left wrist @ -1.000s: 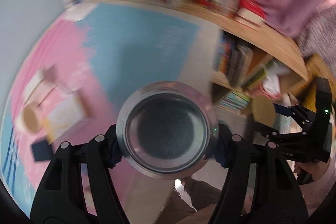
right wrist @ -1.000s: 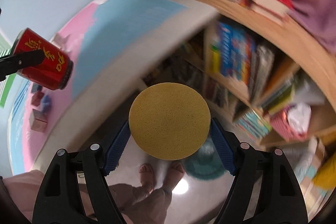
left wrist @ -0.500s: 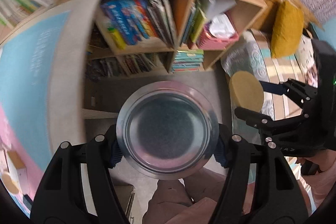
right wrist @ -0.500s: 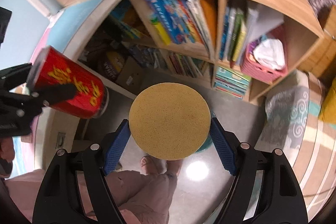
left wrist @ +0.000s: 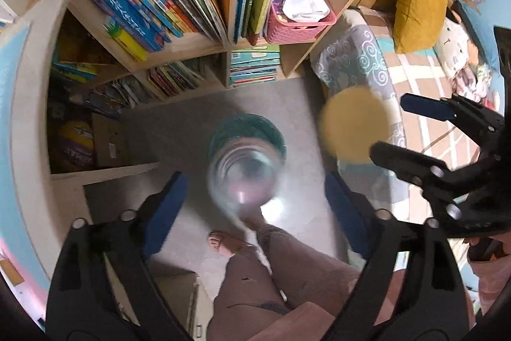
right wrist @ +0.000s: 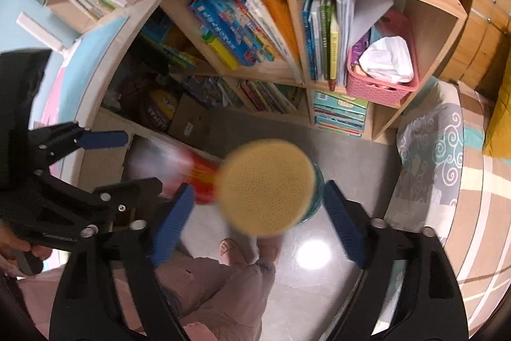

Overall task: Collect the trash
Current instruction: 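Open both tools to drop the can and sponge into the wastebasket, then return both tools to the mat and approach the boxes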

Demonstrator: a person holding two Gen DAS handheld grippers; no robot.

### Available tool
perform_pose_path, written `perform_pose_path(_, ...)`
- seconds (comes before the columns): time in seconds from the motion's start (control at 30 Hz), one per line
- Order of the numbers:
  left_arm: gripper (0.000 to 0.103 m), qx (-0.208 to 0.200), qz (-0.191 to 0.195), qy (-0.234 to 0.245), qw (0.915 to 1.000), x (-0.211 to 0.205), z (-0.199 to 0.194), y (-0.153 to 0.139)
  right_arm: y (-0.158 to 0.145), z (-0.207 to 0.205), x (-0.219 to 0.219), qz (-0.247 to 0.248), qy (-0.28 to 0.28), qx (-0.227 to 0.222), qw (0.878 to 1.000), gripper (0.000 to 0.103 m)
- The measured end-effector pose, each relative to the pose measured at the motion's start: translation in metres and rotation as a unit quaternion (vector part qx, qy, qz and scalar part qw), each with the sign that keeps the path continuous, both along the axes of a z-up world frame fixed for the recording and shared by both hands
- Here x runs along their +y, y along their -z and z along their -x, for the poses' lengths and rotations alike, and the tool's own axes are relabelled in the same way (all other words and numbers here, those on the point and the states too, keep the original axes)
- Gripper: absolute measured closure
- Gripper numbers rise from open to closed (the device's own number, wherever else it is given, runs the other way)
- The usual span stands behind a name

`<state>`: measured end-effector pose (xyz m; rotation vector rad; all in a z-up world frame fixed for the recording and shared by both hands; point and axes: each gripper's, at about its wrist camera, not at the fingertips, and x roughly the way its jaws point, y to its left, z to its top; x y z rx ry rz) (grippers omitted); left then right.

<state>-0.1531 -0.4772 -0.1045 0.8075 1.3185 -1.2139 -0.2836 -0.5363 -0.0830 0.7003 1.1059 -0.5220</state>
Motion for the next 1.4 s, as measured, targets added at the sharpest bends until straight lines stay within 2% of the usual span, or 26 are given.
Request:
perform_pose_path(0.23,0.014,-0.003,-0.004,-0.027,0.9996,0.003,-0.010,0.000,0.000,0.009,-0.006,-0.006,0.008,-0.005,1.000,0.015)
perform_pose_path(0.47,0.014,-0.007,-0.001,-0.062,0.9980,0.021,-0.026,-0.008,0.000,-0.003,-0.005,-0.005,-0.018,-0.006,1.000,0.015)
perform_pose_path(0.63,0.014,-0.014,0.008,-0.104,0.9945,0.045,-0.044,-0.020,-0.008,-0.025,-0.001,-0.003,-0.057,-0.019,0.998,0.015)
perform_pose_path(0.8,0.014,-0.033,0.024,-0.156,0.9869,0.089,-0.069,-0.040,-0.021,-0.064,0.014,-0.003,-0.131,-0.050,0.990,0.015)
perform_pose_path(0.93,0.014,-0.052,0.031,-0.204,0.9772,0.134,-0.090,-0.056,-0.033,-0.107,0.041,-0.004,-0.216,-0.069,0.974,0.015)
perform_pose_path(1.1,0.012,-0.079,0.033,-0.277,0.9570,0.208,-0.112,-0.074,-0.045,-0.165,0.093,-0.003,-0.323,-0.087,0.943,0.015)
perform_pose_path(1.2,0.010,-0.098,0.031,-0.314,0.9439,0.254,-0.124,-0.084,-0.052,-0.198,0.131,-0.001,-0.388,-0.096,0.917,0.015)
perform_pose_path(1.23,0.010,-0.102,0.029,-0.321,0.9409,0.265,-0.127,-0.086,-0.054,-0.211,0.147,0.000,-0.415,-0.098,0.904,0.015)
perform_pose_path(1.4,0.010,-0.127,0.016,-0.367,0.9213,0.340,-0.146,-0.093,-0.062,-0.252,0.207,0.001,-0.501,-0.106,0.859,0.015)
